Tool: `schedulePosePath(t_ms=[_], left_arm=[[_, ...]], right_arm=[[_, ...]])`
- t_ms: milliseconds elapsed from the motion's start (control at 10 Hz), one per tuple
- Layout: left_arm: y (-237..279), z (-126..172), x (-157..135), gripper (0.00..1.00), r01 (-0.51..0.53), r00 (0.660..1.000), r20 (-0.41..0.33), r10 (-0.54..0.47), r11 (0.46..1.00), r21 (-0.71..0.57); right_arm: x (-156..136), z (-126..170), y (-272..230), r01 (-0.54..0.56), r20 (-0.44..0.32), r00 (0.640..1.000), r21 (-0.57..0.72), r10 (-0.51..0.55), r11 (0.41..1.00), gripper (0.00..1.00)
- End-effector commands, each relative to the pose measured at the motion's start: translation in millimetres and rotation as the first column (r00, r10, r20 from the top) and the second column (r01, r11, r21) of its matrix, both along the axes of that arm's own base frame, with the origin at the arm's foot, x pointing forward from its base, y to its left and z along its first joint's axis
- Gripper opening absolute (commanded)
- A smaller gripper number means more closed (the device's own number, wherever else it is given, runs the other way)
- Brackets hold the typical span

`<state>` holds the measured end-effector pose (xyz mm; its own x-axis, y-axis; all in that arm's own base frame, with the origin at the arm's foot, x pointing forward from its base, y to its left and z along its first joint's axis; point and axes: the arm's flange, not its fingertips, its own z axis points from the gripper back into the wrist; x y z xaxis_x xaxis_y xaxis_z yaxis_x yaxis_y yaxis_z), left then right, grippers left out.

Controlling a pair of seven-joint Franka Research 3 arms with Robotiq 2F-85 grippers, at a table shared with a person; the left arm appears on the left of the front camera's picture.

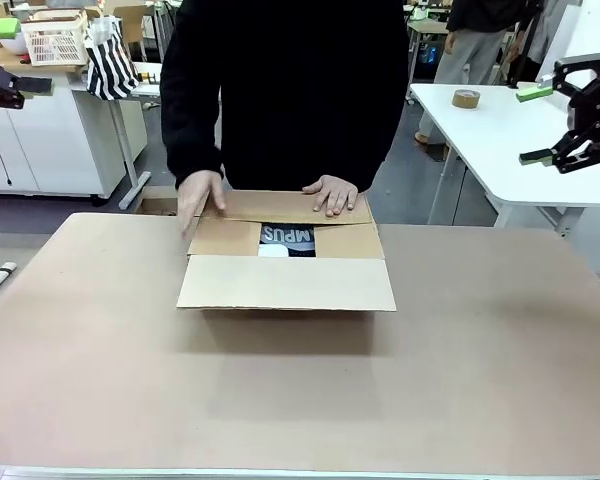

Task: Pack the gift set into the box.
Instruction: Press and hold the closed box until the human finishes sealing it.

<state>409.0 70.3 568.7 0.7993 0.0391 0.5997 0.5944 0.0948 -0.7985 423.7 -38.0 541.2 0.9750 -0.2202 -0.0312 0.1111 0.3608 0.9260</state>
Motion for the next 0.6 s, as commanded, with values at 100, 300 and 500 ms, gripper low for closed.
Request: schedulePosePath(t_ms=[100,300,500], left_arm=[[-0.8,-0.7,-3.5,1.00,-0.001,1.000,-0.009,0.001,1.000,0.011],[-0.8,-0.7,-3.5,1.00,-0.001,1.000,-0.009,0.001,1.000,0.011],[-0.8,-0.7,-3.5,1.00,-0.001,1.000,-0.009,0.001,1.000,0.011]], right_arm=[[-0.2,-0.9,0.2,0.002,0.010,1.000,-0.014,-0.002,1.000,1.00],[-0.2,-0.9,0.2,0.002,0.010,1.000,-0.014,-0.002,1.000,1.00],[-0.2,-0.9,0.2,0.002,0.010,1.000,-0.014,-0.002,1.000,1.00]])
